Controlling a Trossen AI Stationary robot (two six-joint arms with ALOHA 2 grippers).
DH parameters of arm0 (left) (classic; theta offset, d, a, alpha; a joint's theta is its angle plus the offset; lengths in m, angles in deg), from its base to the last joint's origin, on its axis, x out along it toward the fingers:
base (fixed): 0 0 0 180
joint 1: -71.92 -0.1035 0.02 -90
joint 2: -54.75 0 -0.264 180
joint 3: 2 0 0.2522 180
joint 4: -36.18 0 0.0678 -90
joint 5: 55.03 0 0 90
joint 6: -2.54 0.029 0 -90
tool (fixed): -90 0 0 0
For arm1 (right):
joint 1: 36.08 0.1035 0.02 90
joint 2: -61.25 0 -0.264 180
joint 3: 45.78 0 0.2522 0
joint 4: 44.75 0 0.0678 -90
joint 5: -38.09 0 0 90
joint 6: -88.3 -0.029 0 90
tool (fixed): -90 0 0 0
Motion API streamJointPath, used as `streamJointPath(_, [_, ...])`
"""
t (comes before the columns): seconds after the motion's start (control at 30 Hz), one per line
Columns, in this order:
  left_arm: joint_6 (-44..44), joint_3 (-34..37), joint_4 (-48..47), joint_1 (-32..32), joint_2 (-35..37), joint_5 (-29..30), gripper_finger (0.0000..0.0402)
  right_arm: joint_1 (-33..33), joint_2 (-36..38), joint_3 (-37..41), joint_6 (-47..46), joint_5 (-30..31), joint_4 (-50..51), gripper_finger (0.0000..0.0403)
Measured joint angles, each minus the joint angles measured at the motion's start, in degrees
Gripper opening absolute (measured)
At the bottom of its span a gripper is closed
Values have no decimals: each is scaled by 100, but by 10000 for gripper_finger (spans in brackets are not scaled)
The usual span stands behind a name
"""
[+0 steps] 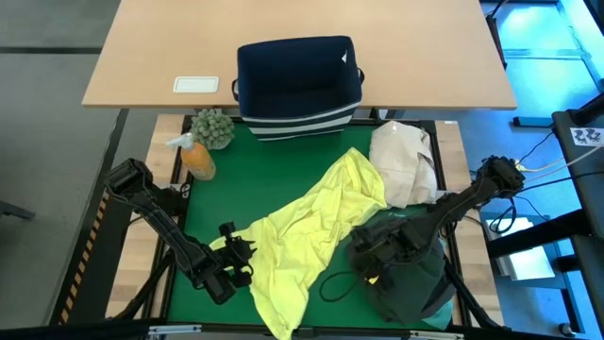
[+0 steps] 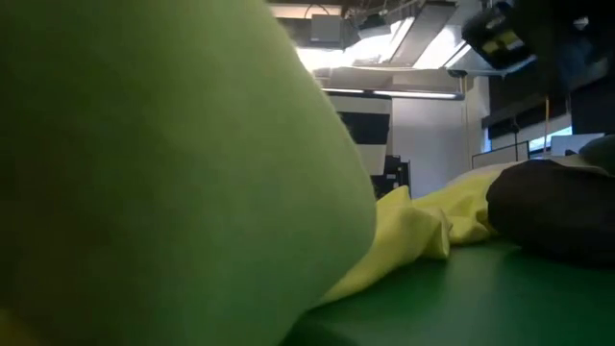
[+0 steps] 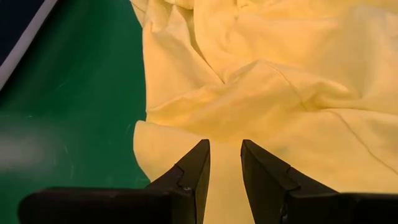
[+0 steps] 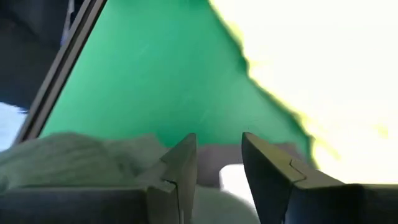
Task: Fold laundry
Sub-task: Fold the yellow shirt on the table
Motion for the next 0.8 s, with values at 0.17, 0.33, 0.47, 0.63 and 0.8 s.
streamJointPath(0.17, [2,-2,0,0,0,2,86,-2,0,-278,329,640,-22,127])
streamJointPath(0.33, [2,-2,2,0,0,9,86,-116,0,-401,560,1033,-118,127])
streamJointPath(0.47, [4,-2,0,0,0,9,86,-400,0,-401,586,1018,-443,127])
streamJointPath(0.63, [4,-2,2,0,0,-6,86,-850,0,-404,771,991,-601,127])
streamJointPath(0.8, [48,-43,-2,0,0,-42,86,-1456,2,-294,792,988,-613,127])
